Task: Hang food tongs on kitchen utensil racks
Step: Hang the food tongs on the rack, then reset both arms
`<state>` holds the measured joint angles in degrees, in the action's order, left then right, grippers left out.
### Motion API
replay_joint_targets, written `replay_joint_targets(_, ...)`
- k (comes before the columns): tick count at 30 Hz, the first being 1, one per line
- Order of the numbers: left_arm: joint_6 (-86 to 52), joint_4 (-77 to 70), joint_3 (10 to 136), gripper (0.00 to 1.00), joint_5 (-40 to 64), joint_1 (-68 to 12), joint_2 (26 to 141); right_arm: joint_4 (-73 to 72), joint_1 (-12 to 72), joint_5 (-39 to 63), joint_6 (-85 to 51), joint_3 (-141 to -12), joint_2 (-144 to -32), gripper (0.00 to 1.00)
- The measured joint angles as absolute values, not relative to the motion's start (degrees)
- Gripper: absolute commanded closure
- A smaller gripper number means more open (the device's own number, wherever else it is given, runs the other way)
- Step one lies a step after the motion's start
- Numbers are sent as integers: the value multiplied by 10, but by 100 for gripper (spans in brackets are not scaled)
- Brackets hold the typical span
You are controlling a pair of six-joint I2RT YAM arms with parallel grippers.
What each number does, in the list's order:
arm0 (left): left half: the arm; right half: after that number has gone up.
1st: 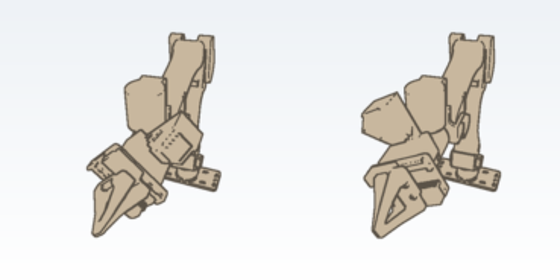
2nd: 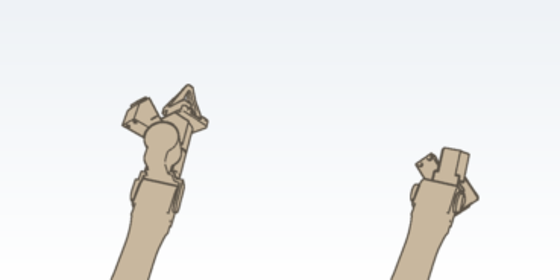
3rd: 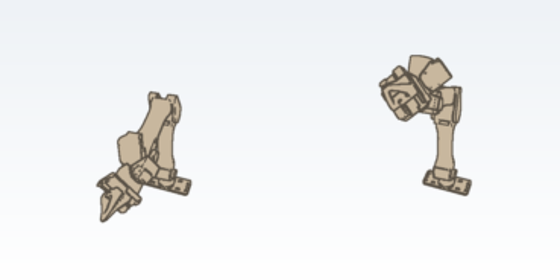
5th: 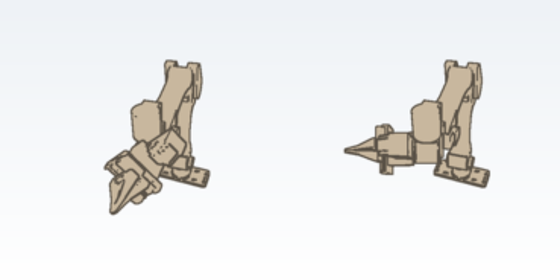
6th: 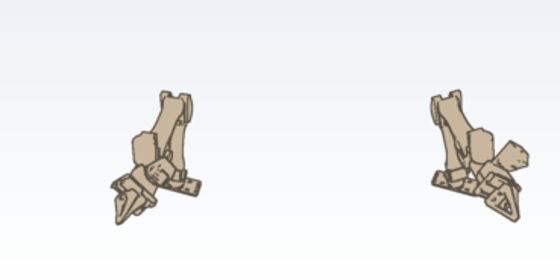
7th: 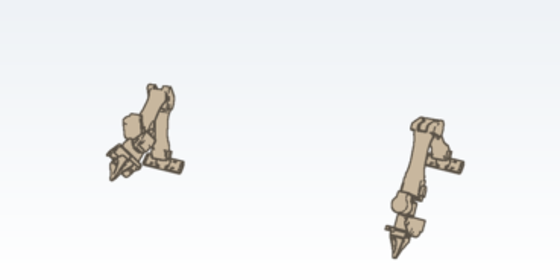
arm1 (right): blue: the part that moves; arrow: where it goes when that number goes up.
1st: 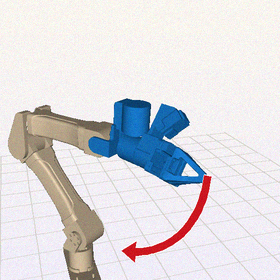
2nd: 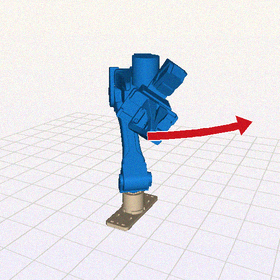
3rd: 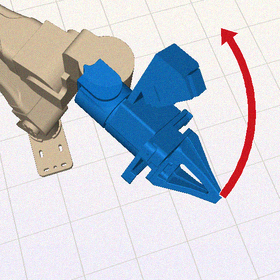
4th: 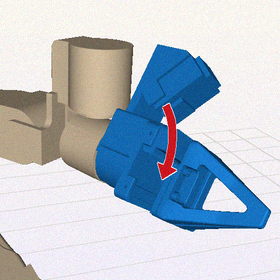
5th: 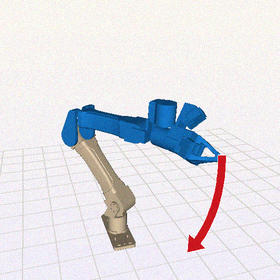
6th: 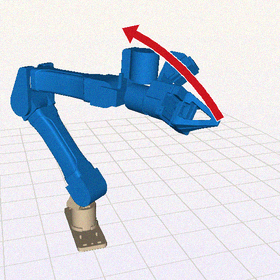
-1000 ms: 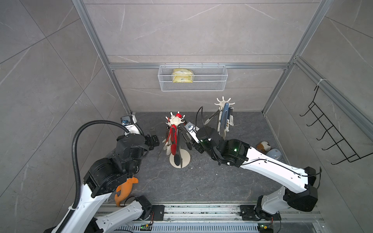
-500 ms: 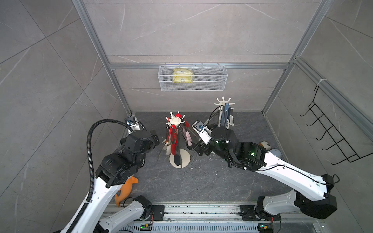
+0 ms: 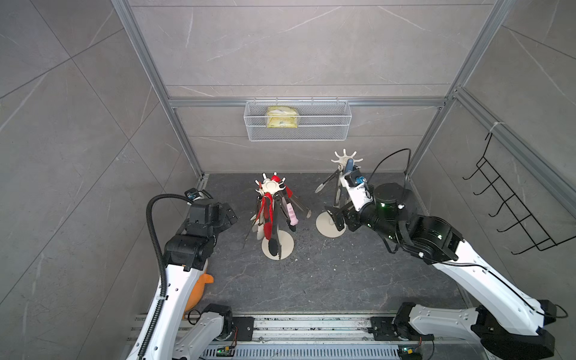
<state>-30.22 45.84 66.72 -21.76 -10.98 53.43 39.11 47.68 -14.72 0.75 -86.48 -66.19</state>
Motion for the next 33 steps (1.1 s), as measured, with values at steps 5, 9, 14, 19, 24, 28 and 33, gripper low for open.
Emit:
replay_joint_targets(5,-286,411,636,0,-193,-77,555,404,411,-139,-1,-862,-616,0)
replay_joint_targets(9,-274,369,597,0,-189,-56,556,409,343,-131,-5,-861,-602,0)
replay_joint_targets(14,-249,314,555,1,-192,-44,571,402,187,-69,-27,-834,-609,0)
replay_joint_targets(19,-215,232,504,1,-201,-42,577,347,6,29,-81,-766,-653,0)
replay_joint_targets(24,-174,148,453,0,-206,-35,591,273,-58,65,-108,-682,-705,0)
replay_joint_targets(28,-148,82,423,1,-203,-31,625,182,-82,67,-112,-601,-722,0)
replay_joint_targets(33,-108,-21,349,1,-190,-29,637,70,-86,57,-95,-514,-729,0)
